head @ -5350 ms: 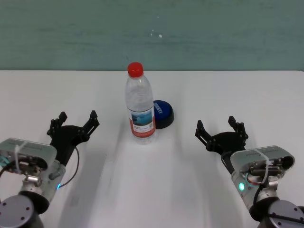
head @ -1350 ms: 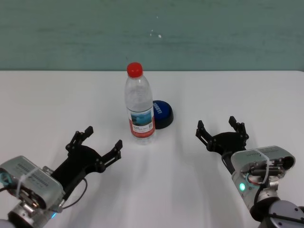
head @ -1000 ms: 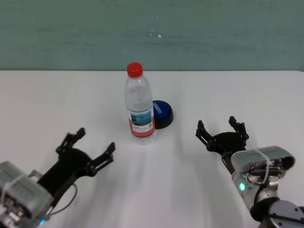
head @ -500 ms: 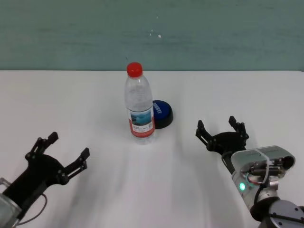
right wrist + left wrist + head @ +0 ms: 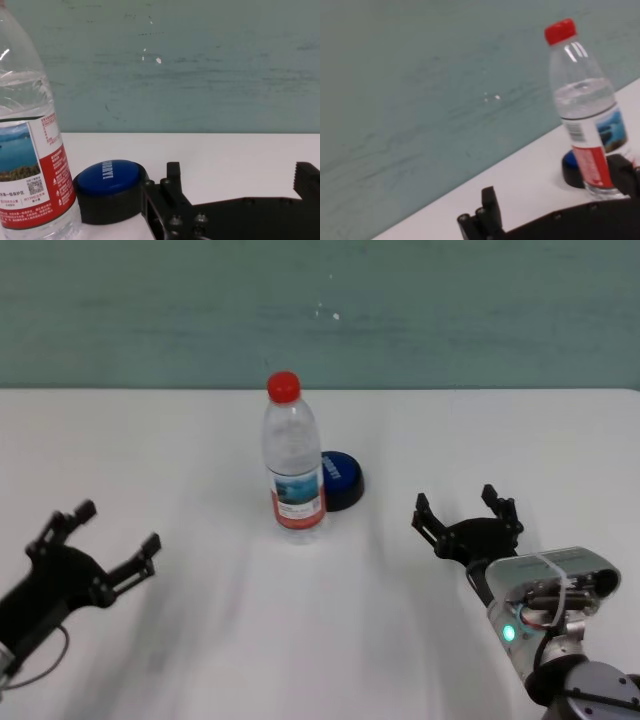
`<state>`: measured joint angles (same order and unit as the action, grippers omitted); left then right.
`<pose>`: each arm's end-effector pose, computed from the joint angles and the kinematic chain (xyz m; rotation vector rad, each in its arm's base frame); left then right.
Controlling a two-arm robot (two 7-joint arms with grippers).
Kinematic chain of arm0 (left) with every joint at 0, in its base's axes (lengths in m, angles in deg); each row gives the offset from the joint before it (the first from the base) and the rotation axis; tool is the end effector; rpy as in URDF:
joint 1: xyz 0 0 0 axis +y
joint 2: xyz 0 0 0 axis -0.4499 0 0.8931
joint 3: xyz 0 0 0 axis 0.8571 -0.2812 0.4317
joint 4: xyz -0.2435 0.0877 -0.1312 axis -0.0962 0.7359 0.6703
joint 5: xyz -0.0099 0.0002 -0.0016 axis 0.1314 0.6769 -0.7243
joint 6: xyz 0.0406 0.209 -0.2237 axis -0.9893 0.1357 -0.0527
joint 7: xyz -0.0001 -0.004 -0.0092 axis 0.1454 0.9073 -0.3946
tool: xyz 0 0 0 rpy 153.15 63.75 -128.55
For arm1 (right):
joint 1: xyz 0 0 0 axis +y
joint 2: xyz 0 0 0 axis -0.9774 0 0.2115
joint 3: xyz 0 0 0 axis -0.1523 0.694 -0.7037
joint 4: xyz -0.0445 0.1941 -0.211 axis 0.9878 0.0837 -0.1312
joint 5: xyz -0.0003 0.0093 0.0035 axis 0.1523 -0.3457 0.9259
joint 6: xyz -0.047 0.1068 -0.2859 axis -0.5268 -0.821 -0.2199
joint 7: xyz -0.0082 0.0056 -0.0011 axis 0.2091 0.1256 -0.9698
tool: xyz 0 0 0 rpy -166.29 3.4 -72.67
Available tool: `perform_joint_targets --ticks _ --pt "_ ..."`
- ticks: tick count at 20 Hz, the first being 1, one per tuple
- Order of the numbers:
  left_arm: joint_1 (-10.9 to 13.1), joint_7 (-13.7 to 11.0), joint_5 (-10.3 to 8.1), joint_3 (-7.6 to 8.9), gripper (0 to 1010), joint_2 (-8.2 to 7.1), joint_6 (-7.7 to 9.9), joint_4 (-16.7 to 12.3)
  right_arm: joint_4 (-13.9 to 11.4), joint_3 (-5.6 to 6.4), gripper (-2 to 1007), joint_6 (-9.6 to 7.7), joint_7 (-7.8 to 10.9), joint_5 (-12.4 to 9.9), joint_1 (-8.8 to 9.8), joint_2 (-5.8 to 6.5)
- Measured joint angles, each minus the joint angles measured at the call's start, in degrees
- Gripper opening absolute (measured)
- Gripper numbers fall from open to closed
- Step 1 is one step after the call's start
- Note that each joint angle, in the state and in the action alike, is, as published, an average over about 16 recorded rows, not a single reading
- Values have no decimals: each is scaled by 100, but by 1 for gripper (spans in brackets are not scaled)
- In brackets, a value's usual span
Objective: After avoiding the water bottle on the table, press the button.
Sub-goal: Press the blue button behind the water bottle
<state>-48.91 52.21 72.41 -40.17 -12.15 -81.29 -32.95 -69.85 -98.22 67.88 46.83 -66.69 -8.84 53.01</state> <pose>0.2619 0.1147 -0.2874 0.1824 -0.3340 1.0298 0.3001 0.0395 -0.3069 0.0398 0.0387 -1.3662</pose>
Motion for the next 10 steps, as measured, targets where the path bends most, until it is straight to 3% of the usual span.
perform_joint_targets --ticks 4,10 --pt "-336 -112 -92 -65 1000 -18 -11 274 0 0 1004 0 0 0 0 0" --pt "-993 -267 -171 -315 1000 17 -26 832 0 0 1004 0 0 0 0 0"
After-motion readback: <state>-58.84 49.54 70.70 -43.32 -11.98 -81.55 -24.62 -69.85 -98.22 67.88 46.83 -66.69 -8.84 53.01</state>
